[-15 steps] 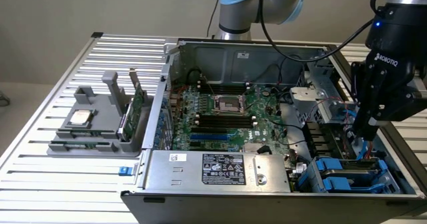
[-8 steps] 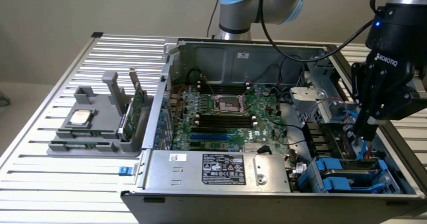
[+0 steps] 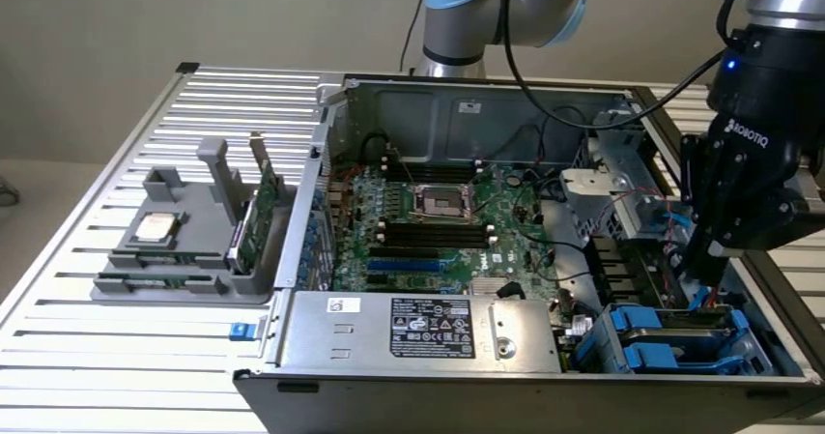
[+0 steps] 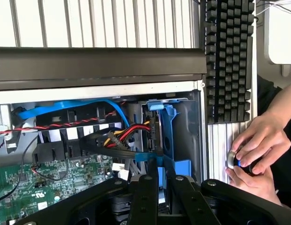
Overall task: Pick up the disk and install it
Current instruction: 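Insert the second disk wire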
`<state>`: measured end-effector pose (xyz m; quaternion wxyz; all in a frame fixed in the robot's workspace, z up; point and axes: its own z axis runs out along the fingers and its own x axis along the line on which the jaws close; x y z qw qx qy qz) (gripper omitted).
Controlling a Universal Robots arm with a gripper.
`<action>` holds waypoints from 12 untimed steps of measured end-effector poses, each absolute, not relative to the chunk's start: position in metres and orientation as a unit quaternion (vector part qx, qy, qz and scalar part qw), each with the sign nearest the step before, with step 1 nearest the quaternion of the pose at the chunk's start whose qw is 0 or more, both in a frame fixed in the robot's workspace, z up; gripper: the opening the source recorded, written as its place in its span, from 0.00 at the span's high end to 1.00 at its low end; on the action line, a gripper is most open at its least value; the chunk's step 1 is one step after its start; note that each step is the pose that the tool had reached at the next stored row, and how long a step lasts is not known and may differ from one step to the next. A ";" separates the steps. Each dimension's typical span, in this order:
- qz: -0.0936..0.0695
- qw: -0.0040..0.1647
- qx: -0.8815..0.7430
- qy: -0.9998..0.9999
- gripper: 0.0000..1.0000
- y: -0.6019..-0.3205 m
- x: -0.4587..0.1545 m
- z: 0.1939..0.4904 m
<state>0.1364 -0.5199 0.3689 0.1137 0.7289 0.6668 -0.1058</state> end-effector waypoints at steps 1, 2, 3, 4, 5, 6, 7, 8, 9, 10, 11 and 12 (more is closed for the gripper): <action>-0.102 0.110 0.730 0.667 0.84 -0.522 0.136 0.368; -0.099 0.106 0.730 0.668 0.84 -0.525 0.136 0.368; -0.096 0.103 0.731 0.668 0.84 -0.526 0.136 0.368; -0.092 0.099 0.731 0.669 0.84 -0.527 0.136 0.367; -0.087 0.093 0.732 0.669 0.84 -0.528 0.136 0.367; -0.081 0.087 0.733 0.670 0.84 -0.529 0.136 0.367; -0.075 0.080 0.733 0.671 0.84 -0.530 0.136 0.367; -0.069 0.074 0.734 0.672 0.84 -0.531 0.136 0.366; -0.064 0.068 0.735 0.672 0.84 -0.533 0.136 0.366; -0.060 0.064 0.735 0.672 0.84 -0.535 0.136 0.366; -0.056 0.060 0.735 0.673 0.84 -0.538 0.136 0.365; -0.053 0.056 0.736 0.673 0.84 -0.540 0.136 0.364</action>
